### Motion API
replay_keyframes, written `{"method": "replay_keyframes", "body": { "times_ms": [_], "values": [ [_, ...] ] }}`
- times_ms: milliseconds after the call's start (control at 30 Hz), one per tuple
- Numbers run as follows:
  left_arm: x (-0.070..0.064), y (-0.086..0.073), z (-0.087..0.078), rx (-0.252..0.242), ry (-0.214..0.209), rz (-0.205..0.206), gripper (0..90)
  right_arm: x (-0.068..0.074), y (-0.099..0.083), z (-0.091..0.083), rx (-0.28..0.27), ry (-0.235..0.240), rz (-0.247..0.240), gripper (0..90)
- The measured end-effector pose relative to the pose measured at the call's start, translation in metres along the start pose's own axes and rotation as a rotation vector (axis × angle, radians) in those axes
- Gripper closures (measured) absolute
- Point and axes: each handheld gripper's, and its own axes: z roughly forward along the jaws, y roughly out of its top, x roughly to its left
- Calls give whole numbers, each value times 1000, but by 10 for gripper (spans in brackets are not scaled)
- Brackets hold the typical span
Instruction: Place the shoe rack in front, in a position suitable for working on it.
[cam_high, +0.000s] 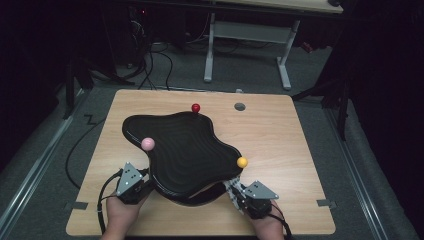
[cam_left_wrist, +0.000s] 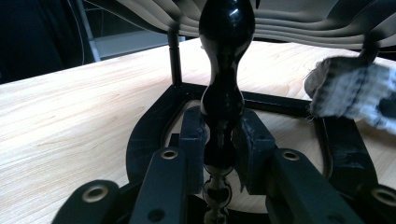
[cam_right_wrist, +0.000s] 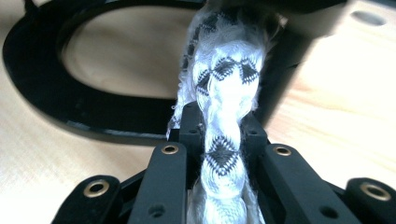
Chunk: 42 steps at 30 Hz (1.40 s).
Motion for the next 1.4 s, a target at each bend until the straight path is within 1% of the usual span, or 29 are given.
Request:
{"method": "replay_keyframes", "body": {
  "times_ms": [33, 133, 200, 267, 367, 400, 433, 533, 600, 633, 700, 733, 767, 800, 833, 900, 933, 967, 1000, 1067, 1100, 1133, 1167, 1200, 1267, 1300, 1333, 1367, 1400],
  "values": [
    [0, 0, 0, -1, 2, 2, 743, -2, 1, -3, -19, -7, 8, 772],
    [-1, 0, 0, -2, 5, 2, 743, -7, 9, -13, -85, -41, 10, 771],
    [-1, 0, 0, -3, 5, 1, 743, -7, 10, -13, -82, -41, 12, 771],
    [-1, -1, -1, -3, 7, 1, 743, -10, 6, -6, -49, -35, 23, 771],
    [-2, -1, -1, -3, 7, 2, 743, -13, -1, 6, 21, -18, 30, 770],
    [-2, -1, -1, -3, 7, 2, 743, -13, -1, 6, 21, -18, 30, 770],
    [-2, -1, -2, -2, 7, 4, 743, -15, -7, 15, 76, 1, 41, 769],
    [-2, -1, -2, -2, 7, 3, 743, -15, -8, 18, 90, 11, 54, 769],
    [-2, -1, -2, -3, 7, 3, 743, -15, -6, 16, 80, 10, 51, 770],
    [-2, -1, -2, -3, 7, 5, 743, -13, 1, 8, 24, -5, 43, 770],
    [-2, -1, -2, -3, 7, 5, 743, -13, 10, -4, -52, -25, 39, 769],
    [-2, -1, -2, -3, 7, 5, 743, -13, 13, -7, -72, -32, 39, 766],
    [-2, -1, -2, -4, 7, 4, 743, -13, 13, -7, -72, -32, 39, 766],
    [-2, -1, -2, -4, 8, 4, 743, -13, 12, -6, -62, -37, 39, 764],
    [-2, -1, -2, -3, 8, 3, 743, -13, 8, -3, -39, -33, 40, 765],
    [-3, -1, -2, -3, 8, 2, 743, -15, 0, 8, 31, -10, 48, 766],
    [-3, -1, -2, -3, 8, 2, 743, -15, 0, 8, 31, -10, 48, 766],
    [-3, -1, -2, -3, 9, 1, 743, -15, -4, 13, 61, 1, 53, 766],
    [-3, -1, -2, -3, 9, 1, 743, -13, -6, 17, 77, 13, 54, 767],
    [-3, -1, -2, -3, 9, 1, 743, -12, -3, 15, 64, 13, 56, 766],
    [-3, -1, -2, -3, 8, 0, 743, -10, 3, 10, 33, 3, 50, 767],
    [-3, -1, -2, -4, 9, 1, 743, -10, 15, -1, -43, -22, 46, 767],
    [-3, -1, -2, -4, 9, 1, 744, -10, 19, -5, -67, -26, 53, 766],
    [-3, -1, -2, -5, 8, 1, 743, -11, 21, -6, -69, -28, 53, 766],
    [-3, -1, -2, -4, 9, 3, 744, -12, 17, -2, -49, -32, 51, 769],
    [-3, -1, -2, -4, 9, 3, 743, -13, 12, 3, -22, -27, 54, 769],
    [-3, -1, -2, -4, 9, 3, 743, -13, 12, 3, -22, -27, 54, 769],
    [-3, -1, -2, -4, 8, 2, 743, -14, 8, 8, 11, -19, 60, 770],
    [-3, -1, -2, -4, 7, 3, 743, -16, -2, 17, 61, -4, 69, 770]
  ]
}}
